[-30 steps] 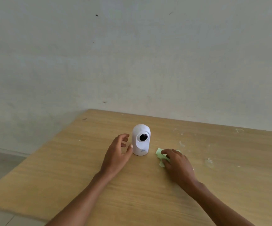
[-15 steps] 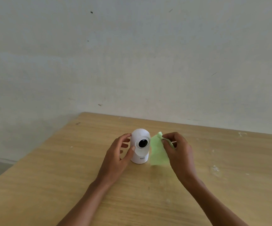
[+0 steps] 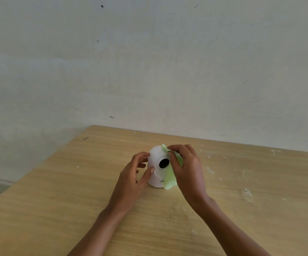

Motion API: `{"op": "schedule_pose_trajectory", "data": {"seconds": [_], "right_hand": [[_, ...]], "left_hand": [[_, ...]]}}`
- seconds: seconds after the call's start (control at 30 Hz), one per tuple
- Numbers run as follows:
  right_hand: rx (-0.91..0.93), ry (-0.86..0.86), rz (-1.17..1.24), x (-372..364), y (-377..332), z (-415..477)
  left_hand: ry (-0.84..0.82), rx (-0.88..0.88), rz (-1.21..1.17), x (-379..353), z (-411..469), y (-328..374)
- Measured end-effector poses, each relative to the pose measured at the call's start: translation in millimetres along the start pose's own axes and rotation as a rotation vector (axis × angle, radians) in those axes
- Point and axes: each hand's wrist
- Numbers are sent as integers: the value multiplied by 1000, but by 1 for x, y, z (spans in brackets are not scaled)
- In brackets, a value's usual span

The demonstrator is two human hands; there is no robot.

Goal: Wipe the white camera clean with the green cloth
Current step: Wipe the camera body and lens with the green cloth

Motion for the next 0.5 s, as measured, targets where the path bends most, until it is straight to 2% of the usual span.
{"op": "schedule_pose_trajectory", "data": {"seconds": [0.27,0.5], "right_hand": [[17,23,-6,-10,0,-3],[405,-8,-363,-19,-2,-15]], "left_hand": [[-3,14,7,0,0,1],[-8,12,-13,0,0,3]]}}
Point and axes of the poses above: each hand's wrist, its own z-axis towards the middle knuckle, its own x-axis out of the back of the hand, y = z × x, and after that the axes turned 9 degrees about x, right-handed
